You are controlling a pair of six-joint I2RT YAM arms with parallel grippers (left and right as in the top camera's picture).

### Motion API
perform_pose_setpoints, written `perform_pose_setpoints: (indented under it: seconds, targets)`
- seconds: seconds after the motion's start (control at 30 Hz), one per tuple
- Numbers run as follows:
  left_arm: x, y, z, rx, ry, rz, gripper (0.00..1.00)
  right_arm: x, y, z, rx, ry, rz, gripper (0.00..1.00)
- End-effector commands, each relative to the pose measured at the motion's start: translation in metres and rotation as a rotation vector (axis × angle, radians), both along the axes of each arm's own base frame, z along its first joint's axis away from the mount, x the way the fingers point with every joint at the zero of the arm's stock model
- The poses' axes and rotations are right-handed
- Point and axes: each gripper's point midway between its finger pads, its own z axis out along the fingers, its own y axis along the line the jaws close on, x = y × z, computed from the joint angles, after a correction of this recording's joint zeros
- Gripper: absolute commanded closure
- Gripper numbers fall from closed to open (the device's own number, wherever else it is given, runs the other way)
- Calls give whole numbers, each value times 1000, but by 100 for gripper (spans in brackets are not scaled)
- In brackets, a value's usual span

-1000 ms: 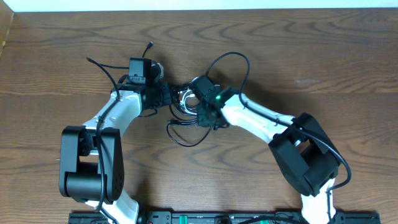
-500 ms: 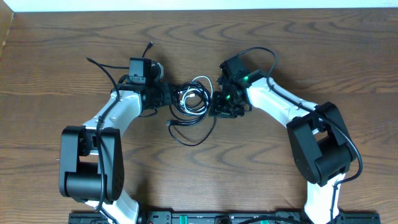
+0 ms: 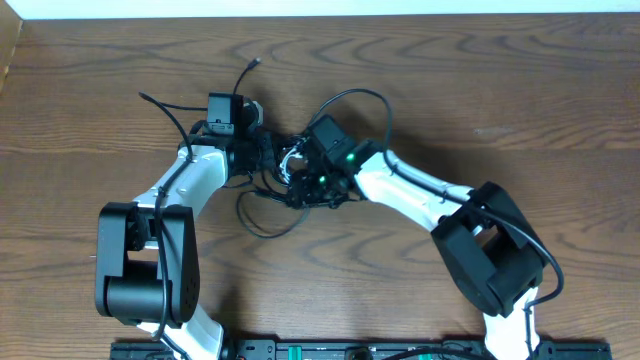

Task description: Untangle cables

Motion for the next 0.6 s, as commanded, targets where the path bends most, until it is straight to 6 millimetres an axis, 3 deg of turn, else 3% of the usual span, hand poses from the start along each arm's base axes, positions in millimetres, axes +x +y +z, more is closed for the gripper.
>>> perform_pose_setpoints:
  seconds: [0.0,0.17,0.33,0.57]
  targets:
    - [1,1,-3,7,8,11,60,-8,18,8,46,-32,43,43]
    - [1,1,-3,7,8,11,60,-8,30,12,62,-98,73,45]
    - [1,1,-3,8,8,11,59,-2,16,4,-3,-102,38,67]
    - [1,1,-3,8,8,11,59,7,-4,-2,-45,-71,-3,84]
